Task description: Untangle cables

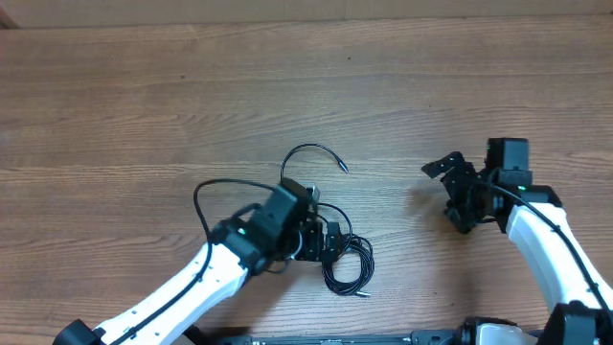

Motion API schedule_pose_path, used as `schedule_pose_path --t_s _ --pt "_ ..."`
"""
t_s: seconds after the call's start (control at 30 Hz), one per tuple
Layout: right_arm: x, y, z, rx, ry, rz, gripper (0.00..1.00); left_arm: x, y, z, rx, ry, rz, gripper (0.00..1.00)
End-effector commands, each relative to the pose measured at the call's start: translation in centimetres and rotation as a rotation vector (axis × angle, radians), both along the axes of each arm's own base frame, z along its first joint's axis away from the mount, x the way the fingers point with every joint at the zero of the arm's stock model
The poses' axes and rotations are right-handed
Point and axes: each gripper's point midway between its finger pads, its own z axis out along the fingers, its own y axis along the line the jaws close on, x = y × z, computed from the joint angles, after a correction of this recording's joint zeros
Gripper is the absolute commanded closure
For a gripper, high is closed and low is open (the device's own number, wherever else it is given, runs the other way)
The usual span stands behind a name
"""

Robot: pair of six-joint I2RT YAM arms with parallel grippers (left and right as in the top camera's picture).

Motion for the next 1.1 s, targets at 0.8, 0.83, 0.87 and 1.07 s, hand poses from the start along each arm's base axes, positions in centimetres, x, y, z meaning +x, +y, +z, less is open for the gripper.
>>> schedule_pose_path --t_s 0.8,0.83,0.87,1.07 --pt "-1.3 0.0 0.4 -0.034 -0.002 0.107 0.00 3.6 -4.5 -4.9 0.061 -0.104 0.289 0.30" --pt "-1.3 0.0 0.4 -0.033 -0.001 0.107 0.00 3.6 -4.5 -4.9 0.062 -0.105 0.290 0.42" --pt "-1.3 0.0 0.4 -0.033 0.000 0.107 0.00 3.6 -4.5 -4.9 0.062 -0.105 0.291 0.53" --pt "-2.1 0.3 0.1 -0.017 0.035 0.114 0.00 4.8 -3.7 -4.4 0.071 -0.126 0.296 0.96"
